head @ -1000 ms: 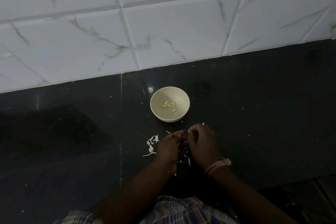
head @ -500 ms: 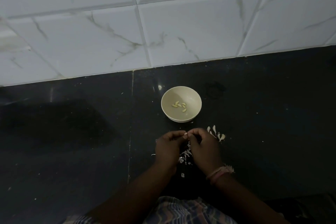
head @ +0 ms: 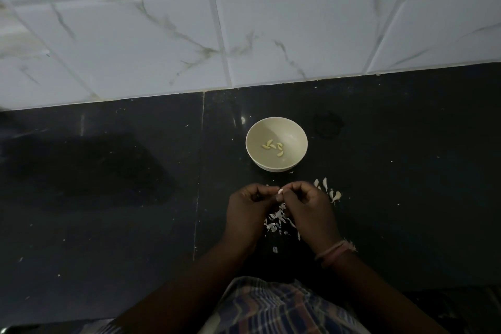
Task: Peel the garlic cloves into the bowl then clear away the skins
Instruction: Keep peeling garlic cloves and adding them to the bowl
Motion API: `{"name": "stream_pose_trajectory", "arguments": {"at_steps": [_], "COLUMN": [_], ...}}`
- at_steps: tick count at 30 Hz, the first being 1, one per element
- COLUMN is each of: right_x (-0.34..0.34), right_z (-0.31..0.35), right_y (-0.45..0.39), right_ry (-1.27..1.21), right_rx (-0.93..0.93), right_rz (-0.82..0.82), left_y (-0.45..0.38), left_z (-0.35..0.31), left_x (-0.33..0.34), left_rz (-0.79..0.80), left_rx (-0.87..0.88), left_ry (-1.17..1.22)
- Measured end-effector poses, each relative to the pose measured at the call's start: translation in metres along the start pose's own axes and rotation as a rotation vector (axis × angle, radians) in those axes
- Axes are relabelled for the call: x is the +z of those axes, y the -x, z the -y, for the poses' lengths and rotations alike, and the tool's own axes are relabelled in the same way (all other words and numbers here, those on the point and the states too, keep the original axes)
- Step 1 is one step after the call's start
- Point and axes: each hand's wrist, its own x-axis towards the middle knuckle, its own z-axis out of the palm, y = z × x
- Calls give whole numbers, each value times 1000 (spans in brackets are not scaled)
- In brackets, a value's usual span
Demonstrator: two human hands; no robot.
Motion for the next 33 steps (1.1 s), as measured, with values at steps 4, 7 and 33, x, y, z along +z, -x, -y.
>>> {"name": "stream_pose_trajectory", "arguments": {"at_steps": [4, 7, 33], "right_x": [-6, -7, 3], "right_z": [3, 2, 12], "right_y": [5, 11, 5], "right_ry": [-44, -43, -124], "right_rx": [5, 8, 54], "right_rz": [59, 89, 49], "left_y": [7, 10, 1], "left_z": [-4, -6, 10], "left_x": [-5, -8, -4], "left_rz": [39, 55, 114], "left_rx": [61, 104, 41], "left_ry": [-42, -118, 254]}}
